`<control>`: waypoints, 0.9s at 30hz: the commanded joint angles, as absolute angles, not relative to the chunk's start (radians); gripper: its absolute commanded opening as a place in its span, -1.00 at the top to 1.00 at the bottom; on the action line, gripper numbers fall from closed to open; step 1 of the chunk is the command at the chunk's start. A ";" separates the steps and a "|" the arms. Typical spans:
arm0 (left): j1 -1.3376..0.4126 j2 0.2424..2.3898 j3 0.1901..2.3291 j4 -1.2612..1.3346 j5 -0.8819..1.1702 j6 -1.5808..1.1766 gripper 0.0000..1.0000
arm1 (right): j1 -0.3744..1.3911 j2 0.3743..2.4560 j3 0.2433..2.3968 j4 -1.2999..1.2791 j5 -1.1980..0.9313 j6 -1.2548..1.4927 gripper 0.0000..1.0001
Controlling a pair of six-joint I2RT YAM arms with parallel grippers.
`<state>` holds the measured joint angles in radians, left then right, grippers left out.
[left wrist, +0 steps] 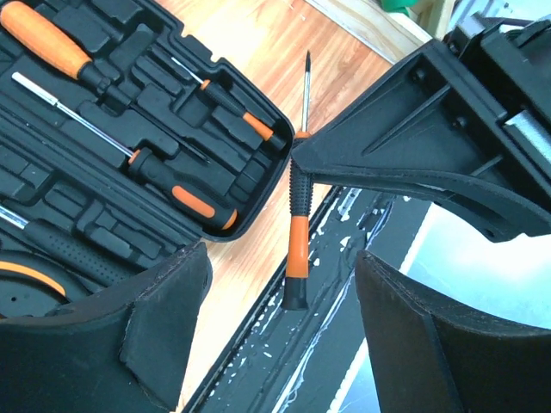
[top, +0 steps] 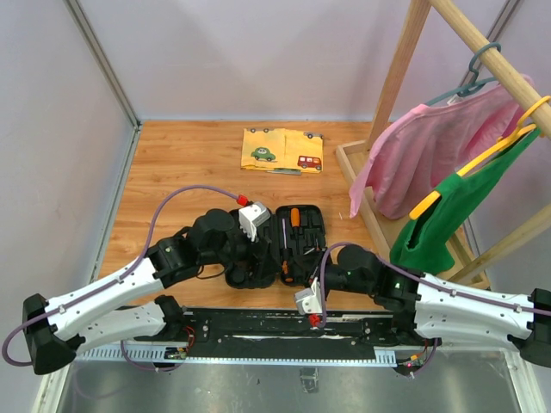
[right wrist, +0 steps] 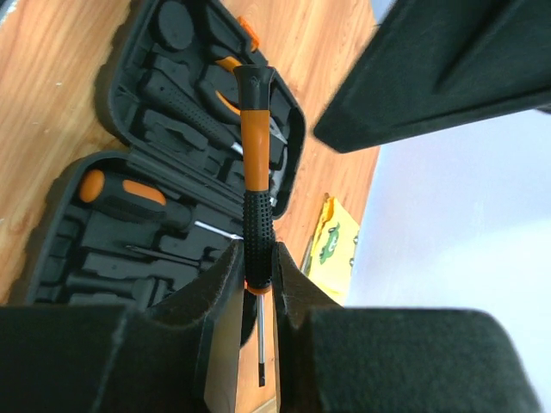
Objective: Sort the tools into containers
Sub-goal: Pick up the screwdriver from the center of the board.
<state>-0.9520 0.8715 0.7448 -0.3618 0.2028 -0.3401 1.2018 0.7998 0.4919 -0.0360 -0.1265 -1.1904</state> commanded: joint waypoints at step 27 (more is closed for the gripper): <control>-0.950 0.902 0.744 -0.352 0.200 -0.324 0.99 | 1.220 0.900 0.676 -0.056 -0.181 -1.392 0.42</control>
